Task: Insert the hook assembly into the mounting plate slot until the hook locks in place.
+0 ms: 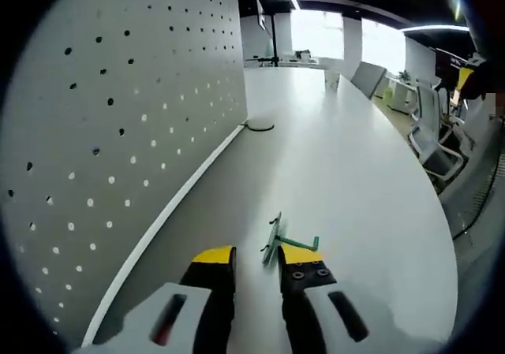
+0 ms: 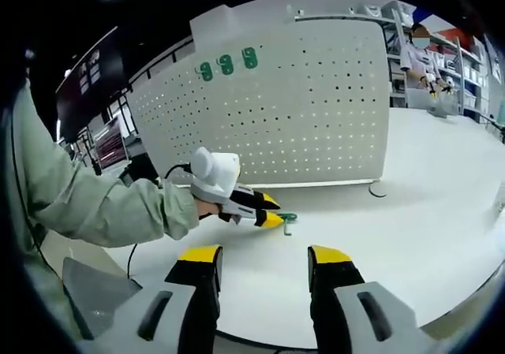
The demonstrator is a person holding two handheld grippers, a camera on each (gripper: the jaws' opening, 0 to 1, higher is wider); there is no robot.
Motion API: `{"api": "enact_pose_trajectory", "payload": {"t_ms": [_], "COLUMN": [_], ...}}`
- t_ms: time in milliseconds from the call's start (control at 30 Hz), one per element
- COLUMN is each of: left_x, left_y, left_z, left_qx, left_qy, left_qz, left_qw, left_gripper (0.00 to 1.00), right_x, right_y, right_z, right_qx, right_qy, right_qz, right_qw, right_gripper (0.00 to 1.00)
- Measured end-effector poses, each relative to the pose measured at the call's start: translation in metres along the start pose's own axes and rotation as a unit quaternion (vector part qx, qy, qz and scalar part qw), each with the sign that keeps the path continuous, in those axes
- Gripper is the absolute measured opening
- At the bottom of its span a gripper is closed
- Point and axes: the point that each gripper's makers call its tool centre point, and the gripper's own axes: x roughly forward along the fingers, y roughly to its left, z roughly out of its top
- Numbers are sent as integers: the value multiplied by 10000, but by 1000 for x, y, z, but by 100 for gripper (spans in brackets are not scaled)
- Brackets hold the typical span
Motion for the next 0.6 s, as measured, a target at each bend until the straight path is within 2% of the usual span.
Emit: {"api": "enact_pose_trajectory", "payload": {"t_ms": [233, 367, 600], "left_x": [3, 5, 7], "left_y": [-3, -9, -10], "left_z": [2, 3, 4], "left_qx": [38, 21, 49], "left_qy": [-33, -82, -111], "left_qz": [-49, -200, -185], "left_qw": [10000, 9998, 9998], "left_gripper": [20, 9, 6], "right_x": [0, 0, 0], "right_y": [-2, -3, -5], "right_z": [1, 2, 1], "right_qx": [32, 35, 40], "right_qy": [-33, -38, -25], "right_qz": [-23, -31, -42], "right_qw": [10000, 10000, 10000], "right_gripper": [42, 42, 42]}}
